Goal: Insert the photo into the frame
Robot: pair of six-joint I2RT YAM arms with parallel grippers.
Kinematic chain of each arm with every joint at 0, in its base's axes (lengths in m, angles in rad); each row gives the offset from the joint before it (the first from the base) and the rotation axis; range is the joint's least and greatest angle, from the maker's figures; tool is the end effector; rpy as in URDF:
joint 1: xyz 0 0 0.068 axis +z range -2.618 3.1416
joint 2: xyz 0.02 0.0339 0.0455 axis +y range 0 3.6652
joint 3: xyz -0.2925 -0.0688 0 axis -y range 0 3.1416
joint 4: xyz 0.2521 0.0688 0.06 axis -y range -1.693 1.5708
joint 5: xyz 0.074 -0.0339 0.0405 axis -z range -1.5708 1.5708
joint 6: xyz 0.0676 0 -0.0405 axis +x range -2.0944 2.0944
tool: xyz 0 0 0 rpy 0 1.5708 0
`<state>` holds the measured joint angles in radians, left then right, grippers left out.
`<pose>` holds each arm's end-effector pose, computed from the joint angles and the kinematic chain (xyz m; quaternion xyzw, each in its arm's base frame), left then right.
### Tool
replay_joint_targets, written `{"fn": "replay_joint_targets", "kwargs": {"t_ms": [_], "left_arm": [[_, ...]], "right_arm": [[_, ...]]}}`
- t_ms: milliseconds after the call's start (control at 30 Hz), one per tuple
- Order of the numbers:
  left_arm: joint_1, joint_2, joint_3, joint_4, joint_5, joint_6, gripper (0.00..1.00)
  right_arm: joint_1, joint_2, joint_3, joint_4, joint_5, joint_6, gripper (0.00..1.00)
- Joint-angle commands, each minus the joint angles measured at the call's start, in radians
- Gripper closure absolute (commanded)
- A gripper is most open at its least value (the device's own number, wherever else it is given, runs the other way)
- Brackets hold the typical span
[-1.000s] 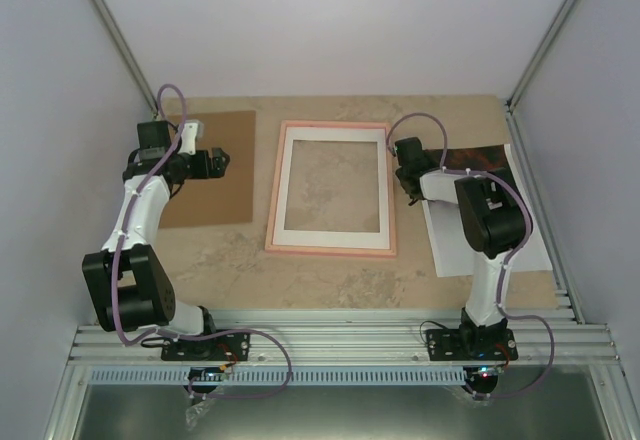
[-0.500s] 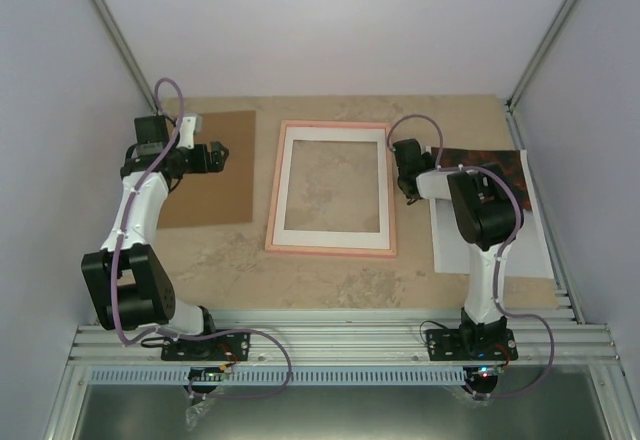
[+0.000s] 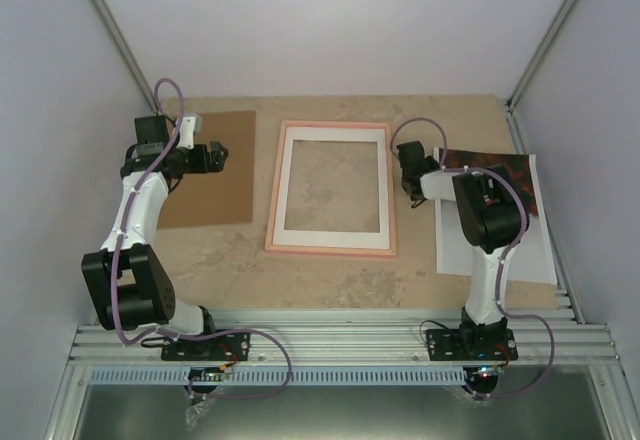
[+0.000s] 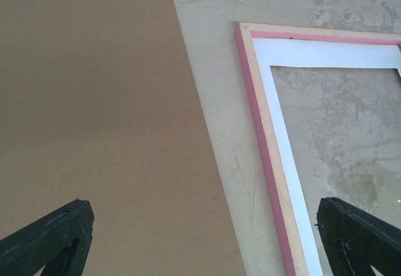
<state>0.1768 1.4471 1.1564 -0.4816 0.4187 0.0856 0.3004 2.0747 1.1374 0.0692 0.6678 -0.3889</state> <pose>0.3394 0.0327 0.2943 0.0396 0.9040 -0.1401 0.4020 0.4336 0.0905 0.1050 -0.1935 0.8730 -0.3218 0.3112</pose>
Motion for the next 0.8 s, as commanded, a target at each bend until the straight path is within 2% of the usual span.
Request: {"fn": "replay_joint_targets", "kwargs": {"t_ms": [0,200,333,367,433,533,600,667,767], "left_arm": [[0.004,0.01,0.03,-0.006,-0.007,0.006,0.01],[0.004,0.021,0.044,-0.015,0.0,0.006,0.01],[-0.001,0.026,0.048,-0.022,0.061,0.014,0.01],[-0.008,0.027,0.049,-0.022,0.074,0.019,0.01],[-0.052,0.028,0.058,-0.026,0.078,0.028,0.01],[-0.159,0.049,0.08,-0.011,0.073,0.005,0.01],[-0.281,0.081,0.117,0.014,0.062,-0.022,0.01],[-0.369,0.127,0.152,0.067,0.068,-0.095,0.01],[-0.501,0.235,0.241,0.128,0.035,-0.235,0.01]], "right_arm": [[0.066,-0.083,-0.039,-0.074,-0.064,0.023,1.0],[0.129,-0.157,-0.022,-0.082,-0.121,0.045,1.0],[0.114,-0.203,0.043,-0.213,-0.268,0.116,0.99],[0.097,-0.22,0.053,-0.244,-0.32,0.129,0.93],[0.049,-0.278,0.048,-0.28,-0.438,0.146,0.71],[-0.026,-0.361,0.031,-0.337,-0.616,0.144,0.53],[-0.092,-0.415,0.018,-0.373,-0.738,0.133,0.4],[-0.171,-0.455,-0.001,-0.407,-0.848,0.109,0.35],[-0.274,-0.499,-0.029,-0.442,-0.895,0.06,0.34]]}}
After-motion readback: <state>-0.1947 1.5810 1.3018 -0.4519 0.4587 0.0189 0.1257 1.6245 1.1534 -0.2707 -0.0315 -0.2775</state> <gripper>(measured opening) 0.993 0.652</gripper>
